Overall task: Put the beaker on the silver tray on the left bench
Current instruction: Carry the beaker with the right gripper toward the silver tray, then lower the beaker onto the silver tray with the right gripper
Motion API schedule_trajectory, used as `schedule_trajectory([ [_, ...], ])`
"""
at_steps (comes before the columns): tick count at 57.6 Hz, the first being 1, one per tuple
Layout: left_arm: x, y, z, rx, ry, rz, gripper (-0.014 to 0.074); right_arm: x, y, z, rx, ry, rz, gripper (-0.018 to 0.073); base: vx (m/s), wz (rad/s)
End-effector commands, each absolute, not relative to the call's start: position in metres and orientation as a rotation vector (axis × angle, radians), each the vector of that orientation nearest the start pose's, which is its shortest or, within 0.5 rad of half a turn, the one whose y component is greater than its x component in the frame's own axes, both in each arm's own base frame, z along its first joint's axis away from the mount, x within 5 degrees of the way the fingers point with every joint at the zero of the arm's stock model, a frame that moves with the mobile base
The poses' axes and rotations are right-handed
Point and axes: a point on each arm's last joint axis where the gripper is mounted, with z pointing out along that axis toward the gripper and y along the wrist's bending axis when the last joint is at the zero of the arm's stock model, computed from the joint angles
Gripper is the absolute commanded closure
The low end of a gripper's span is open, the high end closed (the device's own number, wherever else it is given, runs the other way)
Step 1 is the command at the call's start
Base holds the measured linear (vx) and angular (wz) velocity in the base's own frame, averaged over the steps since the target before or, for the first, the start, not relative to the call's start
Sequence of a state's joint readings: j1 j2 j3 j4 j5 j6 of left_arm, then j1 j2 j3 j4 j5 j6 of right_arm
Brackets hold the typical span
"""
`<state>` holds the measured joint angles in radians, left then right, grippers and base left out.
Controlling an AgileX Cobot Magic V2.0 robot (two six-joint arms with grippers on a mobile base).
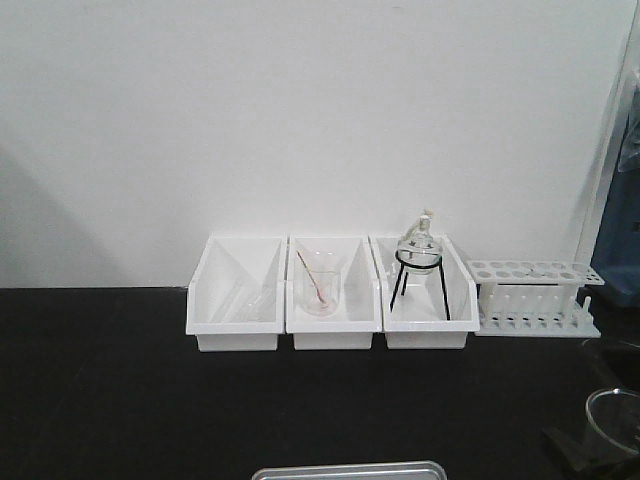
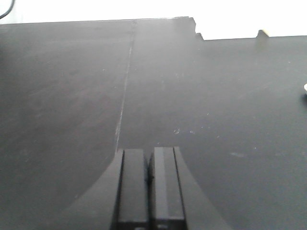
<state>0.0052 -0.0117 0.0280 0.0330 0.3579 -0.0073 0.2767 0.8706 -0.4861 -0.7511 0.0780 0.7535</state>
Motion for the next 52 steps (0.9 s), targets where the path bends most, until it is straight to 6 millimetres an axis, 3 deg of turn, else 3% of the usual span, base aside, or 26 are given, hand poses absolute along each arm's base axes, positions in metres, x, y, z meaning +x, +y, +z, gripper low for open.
schedule_trajectory([
  [1,0.054,0.001,0.171,0.014,1.791,0.022,0.0595,0.175,0.048,0.295,-0.255,1.832,0.173,0.0566,0.03,-0.01],
  [37,0.054,0.001,0.171,0.014,1.791,0.022,0.0595,0.175,0.052,0.298,-0.278,1.787,0.215,0.0566,0.0,0.0],
  [45,0.054,0.001,0.171,0.014,1.791,0.022,0.0595,0.183,0.062,0.297,-0.323,1.741,0.3,0.0564,0.0,0.0],
  [52,0.054,0.001,0.171,0.014,1.791,0.022,0.0595,0.2,0.075,0.283,-0.374,1.751,0.388,0.0564,0.0,0.0],
])
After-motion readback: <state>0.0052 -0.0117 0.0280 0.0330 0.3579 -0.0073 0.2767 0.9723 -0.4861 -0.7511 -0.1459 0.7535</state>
